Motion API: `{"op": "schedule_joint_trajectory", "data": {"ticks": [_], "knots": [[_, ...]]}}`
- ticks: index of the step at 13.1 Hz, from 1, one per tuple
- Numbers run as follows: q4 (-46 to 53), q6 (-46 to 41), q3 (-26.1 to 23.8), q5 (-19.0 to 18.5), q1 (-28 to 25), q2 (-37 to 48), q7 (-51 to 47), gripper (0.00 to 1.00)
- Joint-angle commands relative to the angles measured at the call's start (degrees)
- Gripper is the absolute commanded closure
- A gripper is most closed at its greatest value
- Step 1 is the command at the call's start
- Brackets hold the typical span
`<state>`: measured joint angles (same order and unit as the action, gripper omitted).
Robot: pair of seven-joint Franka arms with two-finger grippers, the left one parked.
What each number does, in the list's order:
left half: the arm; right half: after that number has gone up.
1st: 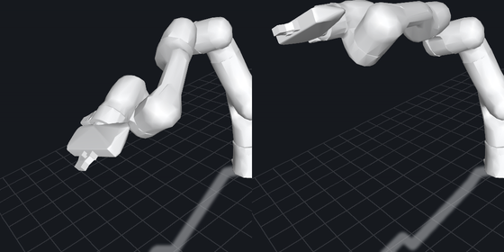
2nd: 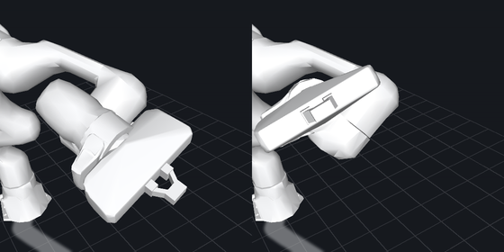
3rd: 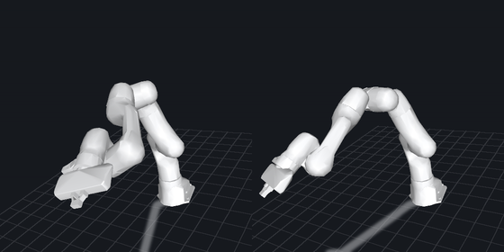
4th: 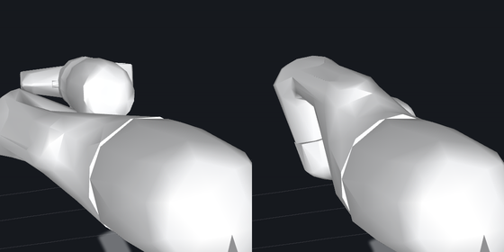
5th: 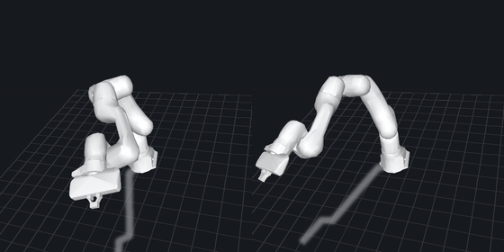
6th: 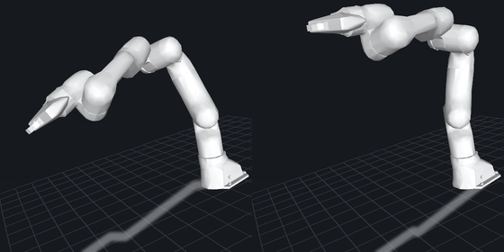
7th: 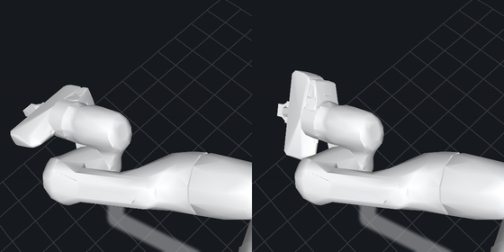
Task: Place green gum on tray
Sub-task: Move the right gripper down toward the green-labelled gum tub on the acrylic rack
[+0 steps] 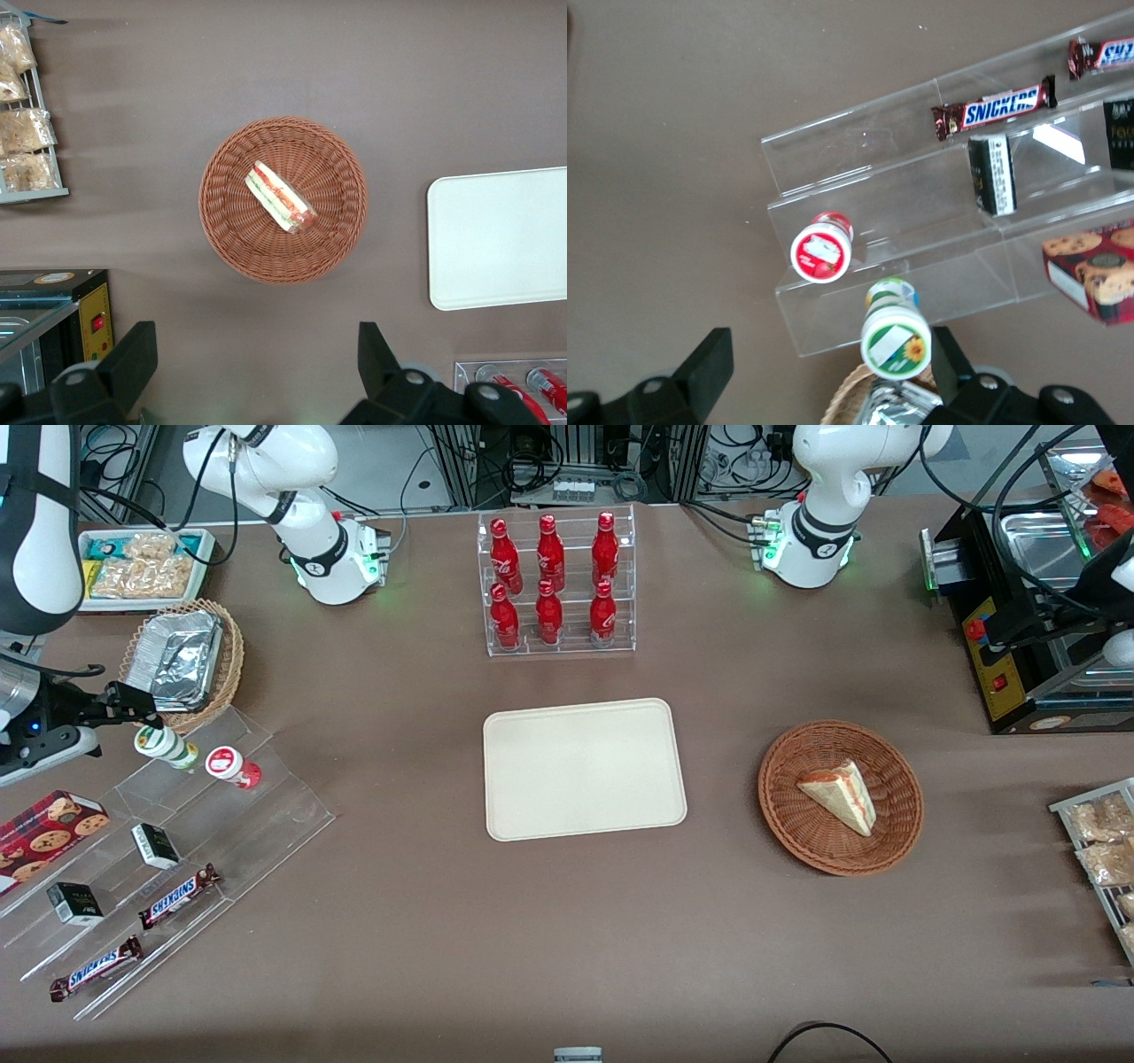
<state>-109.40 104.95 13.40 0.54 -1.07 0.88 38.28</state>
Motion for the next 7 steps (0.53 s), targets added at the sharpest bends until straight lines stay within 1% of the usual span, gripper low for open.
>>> {"op": "schedule_joint_trajectory", "data": {"ticks": [1, 3, 5, 7], "knots": [[-4.9, 5.2, 2.3, -0.7, 0.1, 2.3, 8.4, 0.01], [-7.7, 8.2, 4.1, -0.3, 0.1, 2.3, 10.9, 0.01], [-10.6, 13.1, 4.6, -0.2, 0.2, 2.3, 14.3, 0.01], [-12.9, 16.4, 5.8, -0.1, 0.1, 2.3, 15.0, 0.01]]}}
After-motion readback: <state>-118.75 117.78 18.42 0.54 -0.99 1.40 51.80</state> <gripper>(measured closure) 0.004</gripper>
